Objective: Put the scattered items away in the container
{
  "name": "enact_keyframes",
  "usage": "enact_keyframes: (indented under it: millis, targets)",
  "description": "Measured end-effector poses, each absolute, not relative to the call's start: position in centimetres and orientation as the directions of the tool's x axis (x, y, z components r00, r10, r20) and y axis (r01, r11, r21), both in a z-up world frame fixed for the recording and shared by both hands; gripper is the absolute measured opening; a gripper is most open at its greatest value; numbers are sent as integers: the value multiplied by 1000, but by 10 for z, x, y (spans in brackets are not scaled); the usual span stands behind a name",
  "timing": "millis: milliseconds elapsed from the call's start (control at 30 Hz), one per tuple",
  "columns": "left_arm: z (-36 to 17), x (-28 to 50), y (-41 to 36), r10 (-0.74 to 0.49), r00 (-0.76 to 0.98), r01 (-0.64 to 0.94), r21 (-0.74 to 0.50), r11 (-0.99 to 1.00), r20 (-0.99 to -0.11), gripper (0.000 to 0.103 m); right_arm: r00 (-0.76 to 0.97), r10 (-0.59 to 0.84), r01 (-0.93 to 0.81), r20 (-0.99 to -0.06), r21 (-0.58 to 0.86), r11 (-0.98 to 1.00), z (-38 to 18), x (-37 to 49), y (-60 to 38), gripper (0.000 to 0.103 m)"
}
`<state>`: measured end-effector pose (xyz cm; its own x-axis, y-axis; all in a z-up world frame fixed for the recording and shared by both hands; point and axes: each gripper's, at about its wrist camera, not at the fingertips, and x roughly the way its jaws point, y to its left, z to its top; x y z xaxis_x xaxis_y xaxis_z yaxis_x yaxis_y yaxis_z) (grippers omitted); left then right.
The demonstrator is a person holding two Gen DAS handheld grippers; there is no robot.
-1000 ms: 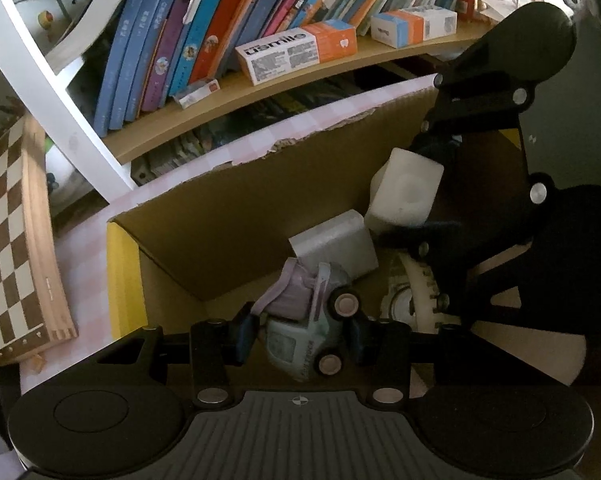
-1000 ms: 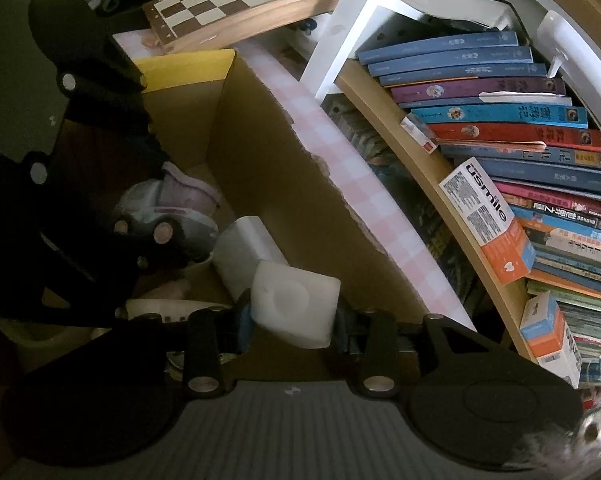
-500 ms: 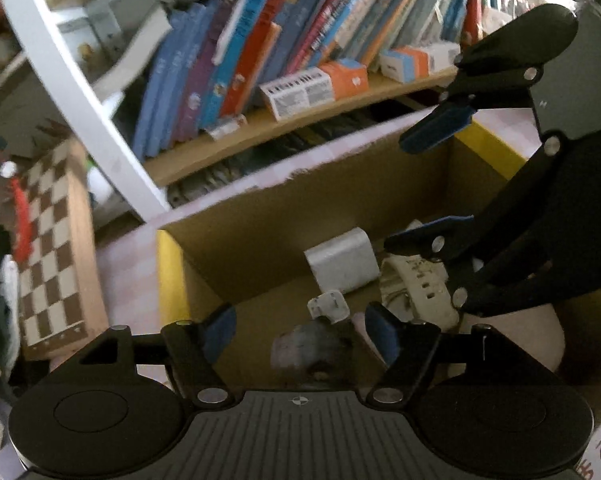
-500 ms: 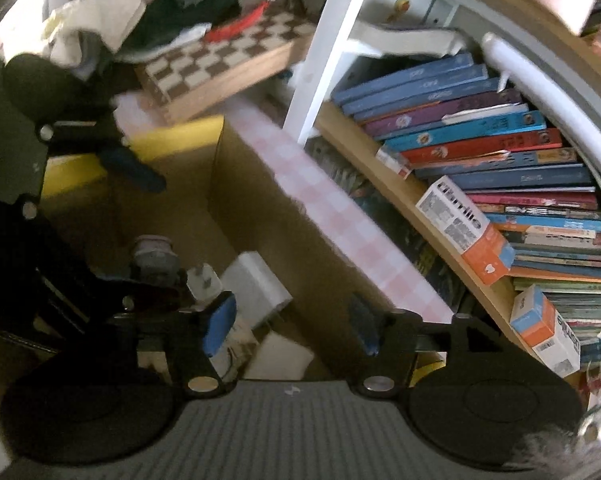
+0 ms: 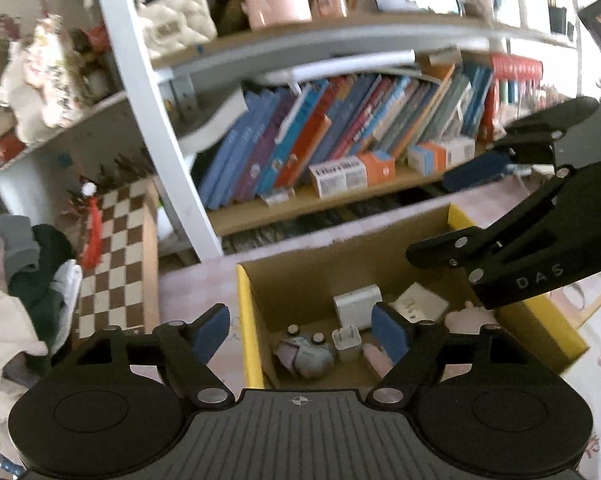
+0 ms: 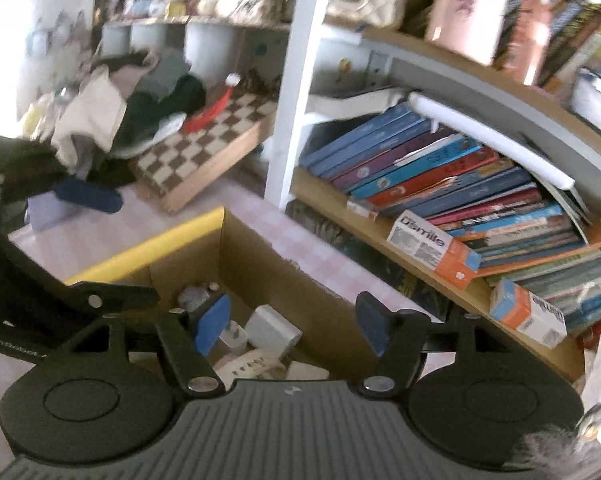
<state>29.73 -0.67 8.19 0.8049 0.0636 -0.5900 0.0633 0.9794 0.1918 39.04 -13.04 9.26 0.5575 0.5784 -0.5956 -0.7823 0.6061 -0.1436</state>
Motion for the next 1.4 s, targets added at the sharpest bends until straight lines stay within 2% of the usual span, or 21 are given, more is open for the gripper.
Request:
enact_keyframes:
  millis: [133, 233, 433, 633, 867, 1400]
  targets:
    - [95, 268, -3, 59, 840, 35, 163, 986, -540, 88, 601, 579, -739, -550, -107, 665, 106, 364, -142, 77]
    - [100, 245, -3, 56, 860, 18, 139, 990, -508, 89, 636, 568, -705, -522, -97, 702, 112, 339, -150, 87]
    - [97, 199, -6, 40, 876, 8, 96, 995, -481, 95, 698, 523, -638, -489, -93, 764, 109, 286, -162, 93]
    - [90, 154, -9, 47, 882, -4, 93, 996, -469, 97, 732, 477, -587, -486, -97, 804, 97, 235, -172, 99]
    - [74, 100, -7, 76, 876, -42, 82, 996, -476, 100, 769, 405, -507, -494, -85, 858, 70, 176, -187, 103]
    - [44, 31, 1, 147, 833, -123, 80, 989, -534, 101, 761, 338, -434, -553, -47, 900, 33, 91, -195, 103]
